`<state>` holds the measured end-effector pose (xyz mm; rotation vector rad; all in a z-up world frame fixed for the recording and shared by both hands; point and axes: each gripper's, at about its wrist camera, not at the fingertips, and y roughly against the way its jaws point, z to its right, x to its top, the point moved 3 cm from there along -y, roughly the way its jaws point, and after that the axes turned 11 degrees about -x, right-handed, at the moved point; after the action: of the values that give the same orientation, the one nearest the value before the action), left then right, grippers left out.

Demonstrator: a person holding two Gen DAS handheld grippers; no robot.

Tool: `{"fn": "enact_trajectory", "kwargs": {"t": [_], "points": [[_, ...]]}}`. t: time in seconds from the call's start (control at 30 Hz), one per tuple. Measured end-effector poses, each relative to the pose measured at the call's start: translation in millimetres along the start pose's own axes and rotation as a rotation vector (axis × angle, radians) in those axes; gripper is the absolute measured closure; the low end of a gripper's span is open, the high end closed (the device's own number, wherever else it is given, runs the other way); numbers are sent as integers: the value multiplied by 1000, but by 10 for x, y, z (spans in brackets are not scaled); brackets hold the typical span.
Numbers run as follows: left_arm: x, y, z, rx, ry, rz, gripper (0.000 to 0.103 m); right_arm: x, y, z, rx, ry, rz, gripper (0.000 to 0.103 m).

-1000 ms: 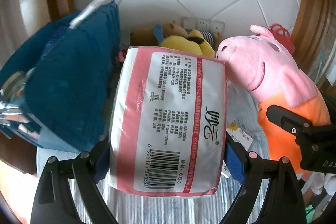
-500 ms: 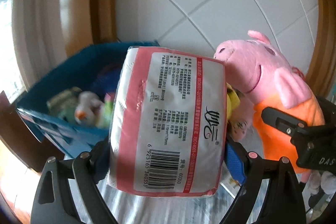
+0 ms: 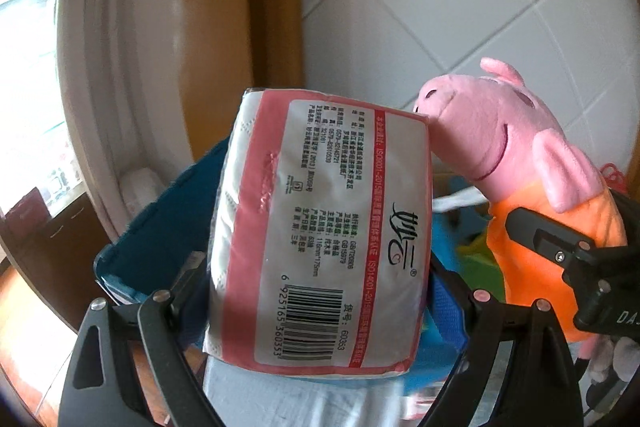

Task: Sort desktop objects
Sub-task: 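Carry the tissue pack with the left tool while the right carries the pig plush to the bin, then open the left tool inside the bin while the right releases the pig plush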

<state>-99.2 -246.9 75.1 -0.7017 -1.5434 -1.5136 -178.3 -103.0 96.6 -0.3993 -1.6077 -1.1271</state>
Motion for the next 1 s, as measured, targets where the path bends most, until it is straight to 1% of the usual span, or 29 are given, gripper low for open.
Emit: {"fn": "enact_trajectory", "kwargs": {"t": [0.13,0.27,0.4,0.47,0.5,0.6,0.63,0.67,0.83,0.93,1.0], "points": [[53,-385,-509,34,22,-48,13,84,-551,-304,2,1,-59,12],[61,-723,-906,86,46,-116,13,133,-1033,-494,-28,21,-127,12],[40,-995,-1158,75,78,-172,13,166,-1345,-530,-66,24,-193,12],[42,-1110,-1213,64,76,-185,12,183,-1449,-531,-75,21,-226,11],[37,-1146,-1226,64,78,-189,12,183,-1485,-532,-80,24,-236,11],[19,-1246,-1253,61,87,-203,6,192,-1526,-532,-82,24,-247,6],[14,-1268,-1255,62,89,-205,0,195,-1523,-529,-84,23,-247,4],[9,-1289,-1256,62,91,-207,0,202,-1511,-520,-88,21,-244,0],[-38,-1219,-1168,48,86,-214,0,235,-1509,-464,-102,4,-243,0],[-111,-1147,-1109,47,81,-213,0,239,-1390,-457,-101,2,-228,0],[-86,-1079,-1088,46,82,-203,0,239,-1306,-447,-105,6,-213,0]]}}
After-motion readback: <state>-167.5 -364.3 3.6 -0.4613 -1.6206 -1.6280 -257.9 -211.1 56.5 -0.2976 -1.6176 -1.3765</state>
